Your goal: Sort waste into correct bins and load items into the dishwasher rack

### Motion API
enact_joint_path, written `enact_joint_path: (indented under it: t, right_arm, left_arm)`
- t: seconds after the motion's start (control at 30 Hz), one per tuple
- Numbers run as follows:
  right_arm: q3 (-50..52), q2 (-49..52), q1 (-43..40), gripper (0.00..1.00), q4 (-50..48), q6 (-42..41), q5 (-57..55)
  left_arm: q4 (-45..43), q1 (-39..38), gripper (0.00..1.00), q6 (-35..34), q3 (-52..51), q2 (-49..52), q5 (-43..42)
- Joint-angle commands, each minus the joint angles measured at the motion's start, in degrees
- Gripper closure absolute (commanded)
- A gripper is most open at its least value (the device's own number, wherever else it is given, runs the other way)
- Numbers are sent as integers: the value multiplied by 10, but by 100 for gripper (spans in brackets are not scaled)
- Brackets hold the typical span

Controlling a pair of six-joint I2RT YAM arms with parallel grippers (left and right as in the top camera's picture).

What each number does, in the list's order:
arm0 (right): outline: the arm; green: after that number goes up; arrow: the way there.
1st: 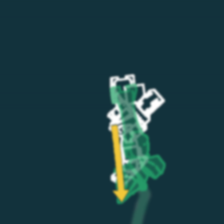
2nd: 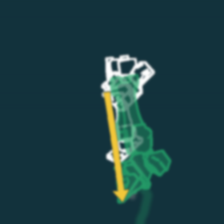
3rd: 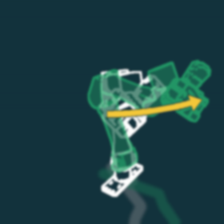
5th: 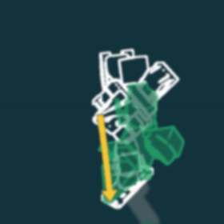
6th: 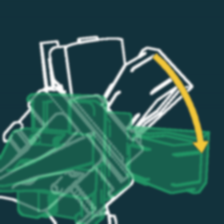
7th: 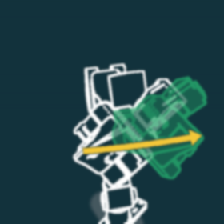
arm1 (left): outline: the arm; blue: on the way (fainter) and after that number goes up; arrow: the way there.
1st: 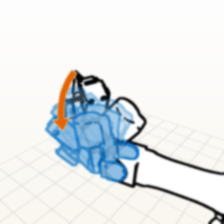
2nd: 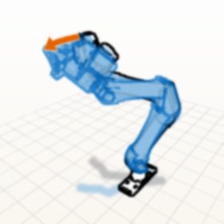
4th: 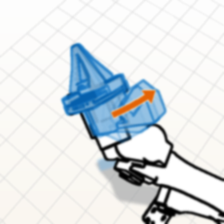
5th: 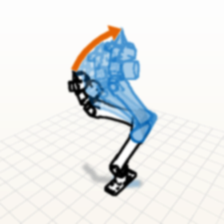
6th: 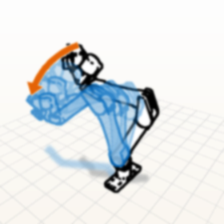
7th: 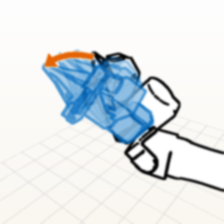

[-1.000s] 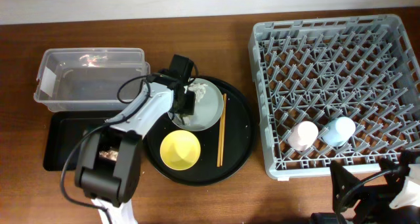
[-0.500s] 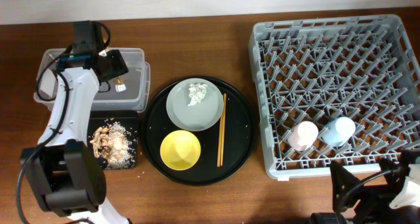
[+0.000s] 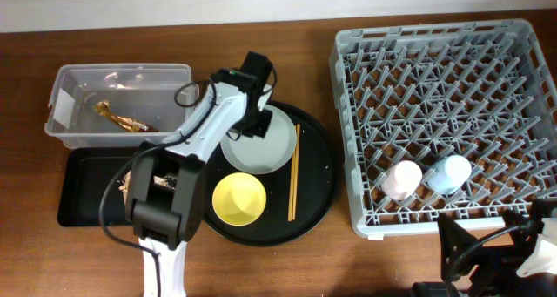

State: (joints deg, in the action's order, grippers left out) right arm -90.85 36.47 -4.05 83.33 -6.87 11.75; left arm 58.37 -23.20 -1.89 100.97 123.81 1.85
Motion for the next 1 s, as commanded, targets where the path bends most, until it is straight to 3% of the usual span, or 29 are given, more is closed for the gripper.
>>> enact_joint_path:
  t: [0.0,0.13,0.2,0.3,0.33,0.37,0.4,0.53,0.67,0.73,0.8,0.83,0.93,0.97]
  right_arm:
    - [-1,0,3,1,-1,5,3]
    - [-1,0,3,1,-2,5,3]
    - [-1,0,3,1,-1,5,3]
    - [-1,0,3,1,-2,5,3]
    - [-1,0,3,1,-2,5,3]
    - [-1,0,3,1,-2,5,3]
    - [-1,0,3,1,-1,5,3]
    - [-1,0,3,1,-1,5,3]
    - [-1,0,3,1,-1,5,3]
    - [-1,0,3,1,-1,5,3]
    - [-1,0,3,1,-1,5,3]
    - [-1,0,3,1,-1,5,3]
    - [-1,0,3,1,-1,5,3]
    - [-1,0,3,1,-1,5,3]
  left_arm:
    - [13,20,100,9,62,-83,-6]
    - [23,86,100,-41,62,-122,64]
    - [22,159,100,-93,59,-116,65]
    - [24,217,100,-118,48,-94,63]
    - [27,225,60,-118,48,-93,47]
    - [36,225,9,-117,51,-97,36]
    - [49,224,8,-117,55,-101,33]
    - [146,203,23,-113,59,-174,35]
    - [236,148,26,-114,59,-350,72]
    - [262,79,25,-140,35,-480,124]
    - [255,48,24,-189,-73,-598,154]
    - [217,49,20,-198,-177,-679,154]
    - [131,49,1,-200,-342,-812,62]
    - [114,49,1,-200,-357,-834,22]
